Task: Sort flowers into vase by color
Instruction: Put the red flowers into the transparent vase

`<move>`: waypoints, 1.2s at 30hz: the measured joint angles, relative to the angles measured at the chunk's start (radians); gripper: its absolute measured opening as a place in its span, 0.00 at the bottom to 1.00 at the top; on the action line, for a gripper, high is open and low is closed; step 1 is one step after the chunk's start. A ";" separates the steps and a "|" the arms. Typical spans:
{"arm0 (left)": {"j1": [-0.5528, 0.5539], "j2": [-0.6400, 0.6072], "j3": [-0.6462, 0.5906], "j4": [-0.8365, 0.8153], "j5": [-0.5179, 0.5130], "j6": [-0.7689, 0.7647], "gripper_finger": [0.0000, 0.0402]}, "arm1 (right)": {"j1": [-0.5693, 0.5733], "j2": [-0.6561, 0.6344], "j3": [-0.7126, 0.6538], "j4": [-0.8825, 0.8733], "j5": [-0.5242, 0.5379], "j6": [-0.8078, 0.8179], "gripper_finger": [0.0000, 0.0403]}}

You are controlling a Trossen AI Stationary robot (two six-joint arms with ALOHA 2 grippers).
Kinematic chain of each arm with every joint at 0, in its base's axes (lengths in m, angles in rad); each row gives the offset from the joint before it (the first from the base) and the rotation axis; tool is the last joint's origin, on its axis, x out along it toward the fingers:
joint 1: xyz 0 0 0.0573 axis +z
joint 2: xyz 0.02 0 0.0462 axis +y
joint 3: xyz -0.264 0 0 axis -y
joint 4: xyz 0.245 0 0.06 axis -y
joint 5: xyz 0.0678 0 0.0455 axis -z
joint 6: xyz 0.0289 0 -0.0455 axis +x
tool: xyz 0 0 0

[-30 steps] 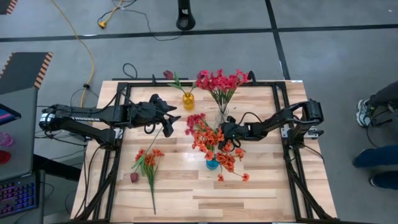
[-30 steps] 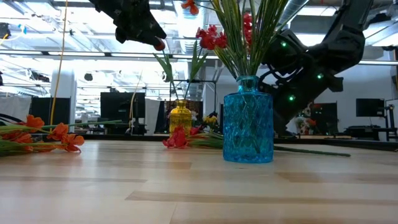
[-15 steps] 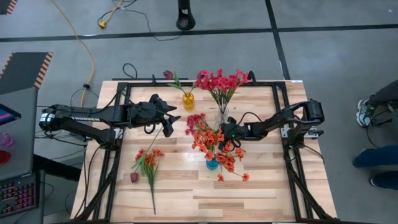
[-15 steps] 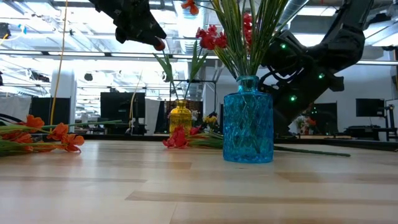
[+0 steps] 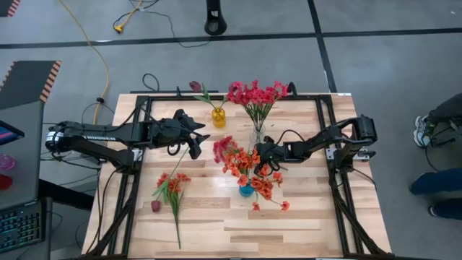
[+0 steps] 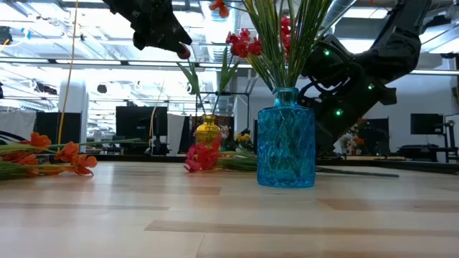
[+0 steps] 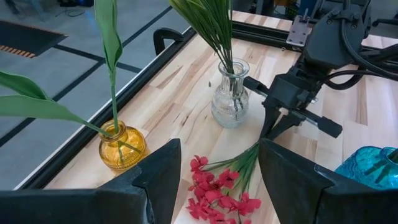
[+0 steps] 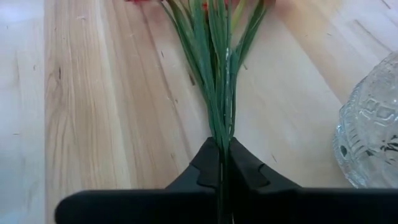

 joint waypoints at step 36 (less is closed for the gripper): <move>0.000 0.000 0.000 -0.006 -0.001 0.000 0.50 | 0.095 -0.655 -0.003 -0.716 -0.035 0.052 0.09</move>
